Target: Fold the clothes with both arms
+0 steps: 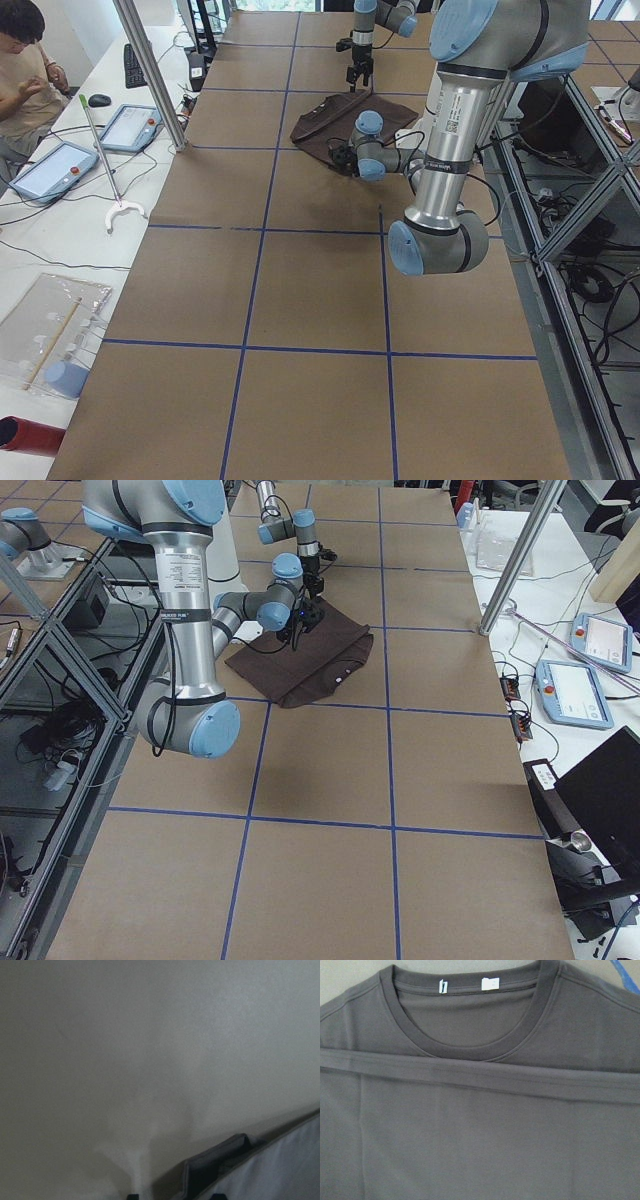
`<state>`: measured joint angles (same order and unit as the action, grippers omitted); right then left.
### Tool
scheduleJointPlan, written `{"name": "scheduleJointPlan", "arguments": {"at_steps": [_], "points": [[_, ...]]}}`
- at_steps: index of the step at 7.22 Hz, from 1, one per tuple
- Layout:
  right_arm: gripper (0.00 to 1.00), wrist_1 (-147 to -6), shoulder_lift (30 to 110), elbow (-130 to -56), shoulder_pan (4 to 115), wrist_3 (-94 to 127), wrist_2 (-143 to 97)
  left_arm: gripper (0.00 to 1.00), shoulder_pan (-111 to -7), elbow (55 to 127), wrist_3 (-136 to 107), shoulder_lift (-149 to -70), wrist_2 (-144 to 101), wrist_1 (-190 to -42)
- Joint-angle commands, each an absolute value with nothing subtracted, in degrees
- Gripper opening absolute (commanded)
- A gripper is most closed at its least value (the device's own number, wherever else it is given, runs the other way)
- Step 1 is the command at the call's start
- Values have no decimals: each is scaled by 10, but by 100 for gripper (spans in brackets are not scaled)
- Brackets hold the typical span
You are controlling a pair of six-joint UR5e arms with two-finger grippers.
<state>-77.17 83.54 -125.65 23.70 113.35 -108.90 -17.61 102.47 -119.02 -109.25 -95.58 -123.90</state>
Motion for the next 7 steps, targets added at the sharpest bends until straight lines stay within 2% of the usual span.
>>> {"name": "scheduleJointPlan", "arguments": {"at_steps": [1,5,7], "points": [[100,-772,835,-1252,236,1134,-1089,0,-172,1027,-1205,-1094,-947,-1238],[100,-772,829,-1248,235,1136,-1085,0,-183,1039,-1184,-1095,-947,-1183],[100,-772,829,-1248,235,1137,-1084,0,-220,1036,-1116,-1099,-947,-1182]]}}
